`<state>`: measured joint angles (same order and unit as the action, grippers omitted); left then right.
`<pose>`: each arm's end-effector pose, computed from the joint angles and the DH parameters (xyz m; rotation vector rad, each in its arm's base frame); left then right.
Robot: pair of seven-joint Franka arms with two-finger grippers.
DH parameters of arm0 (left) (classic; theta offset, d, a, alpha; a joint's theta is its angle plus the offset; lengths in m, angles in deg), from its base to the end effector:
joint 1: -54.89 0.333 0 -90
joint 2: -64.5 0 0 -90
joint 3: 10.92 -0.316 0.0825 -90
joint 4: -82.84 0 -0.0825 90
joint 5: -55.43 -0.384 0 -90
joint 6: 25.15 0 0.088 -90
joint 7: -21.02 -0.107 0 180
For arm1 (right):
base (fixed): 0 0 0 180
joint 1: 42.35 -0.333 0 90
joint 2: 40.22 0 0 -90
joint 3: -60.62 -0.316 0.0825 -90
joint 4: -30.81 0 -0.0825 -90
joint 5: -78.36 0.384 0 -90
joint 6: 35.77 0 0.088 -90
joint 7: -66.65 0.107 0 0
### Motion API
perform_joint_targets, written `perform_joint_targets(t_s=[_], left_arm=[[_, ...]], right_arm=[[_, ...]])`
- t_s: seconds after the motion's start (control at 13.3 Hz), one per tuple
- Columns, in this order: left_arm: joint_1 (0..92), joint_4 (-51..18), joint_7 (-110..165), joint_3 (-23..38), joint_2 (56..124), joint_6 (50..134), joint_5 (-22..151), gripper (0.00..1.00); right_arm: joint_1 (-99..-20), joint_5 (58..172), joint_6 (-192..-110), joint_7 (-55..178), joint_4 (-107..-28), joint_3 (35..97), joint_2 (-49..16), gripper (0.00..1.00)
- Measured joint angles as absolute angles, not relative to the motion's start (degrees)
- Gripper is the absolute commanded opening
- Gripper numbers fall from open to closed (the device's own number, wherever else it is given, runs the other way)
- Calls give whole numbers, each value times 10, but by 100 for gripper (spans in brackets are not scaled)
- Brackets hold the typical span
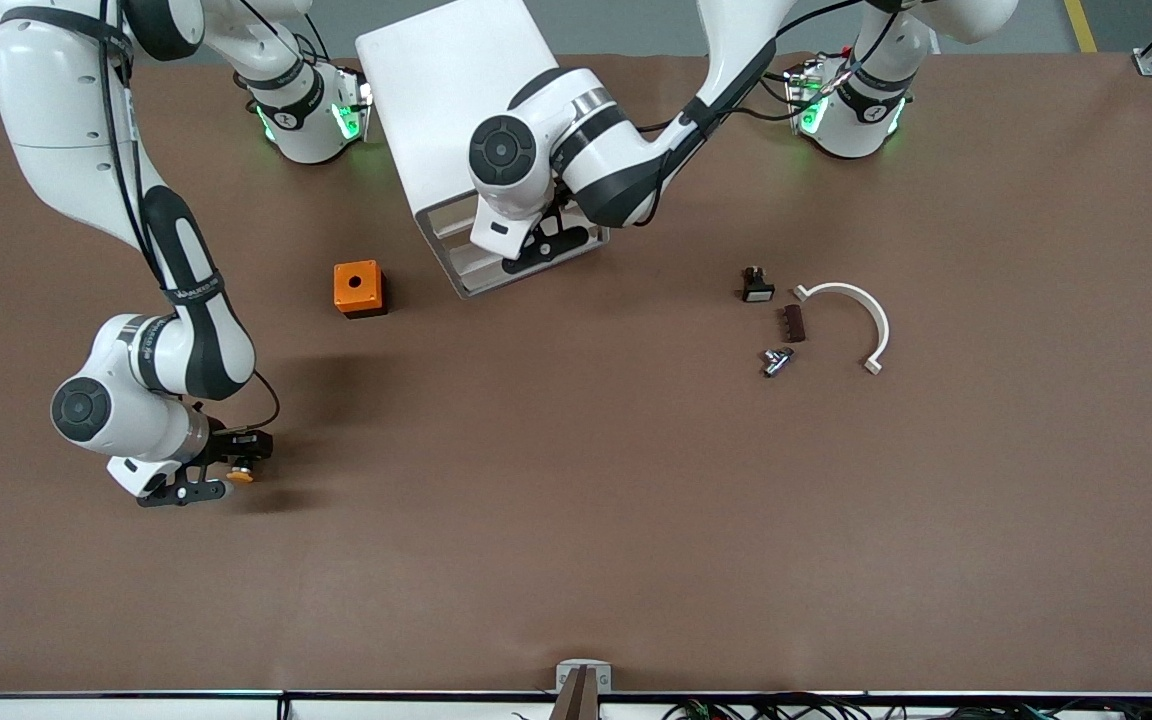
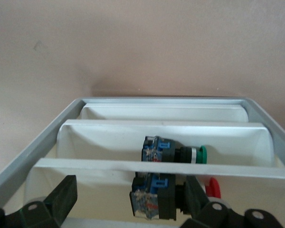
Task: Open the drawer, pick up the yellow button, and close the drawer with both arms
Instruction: 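Lower the button onto the table and open the right gripper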
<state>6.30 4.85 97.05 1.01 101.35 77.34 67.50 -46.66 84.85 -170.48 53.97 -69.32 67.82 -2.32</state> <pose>0.3556 -0.6062 0.3378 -2.9701 -0.5496 0.5806 0.6592 -0.0252 0.1923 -3.1280 -0.1774 0.0788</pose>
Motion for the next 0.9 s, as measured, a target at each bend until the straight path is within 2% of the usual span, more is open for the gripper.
perform_joint_targets(t_s=[0.3,0.6,0.9], left_arm=[[56,47,980,10,1014,775,667,100],[58,46,980,8,1016,775,650,100],[126,51,980,5,1003,774,575,100]], right_arm=[[-466,852,-1664,547,-674,679,-64,100],[-456,859,-1596,592,-672,679,-135,100],[-456,859,-1529,620,-672,677,-217,100]])
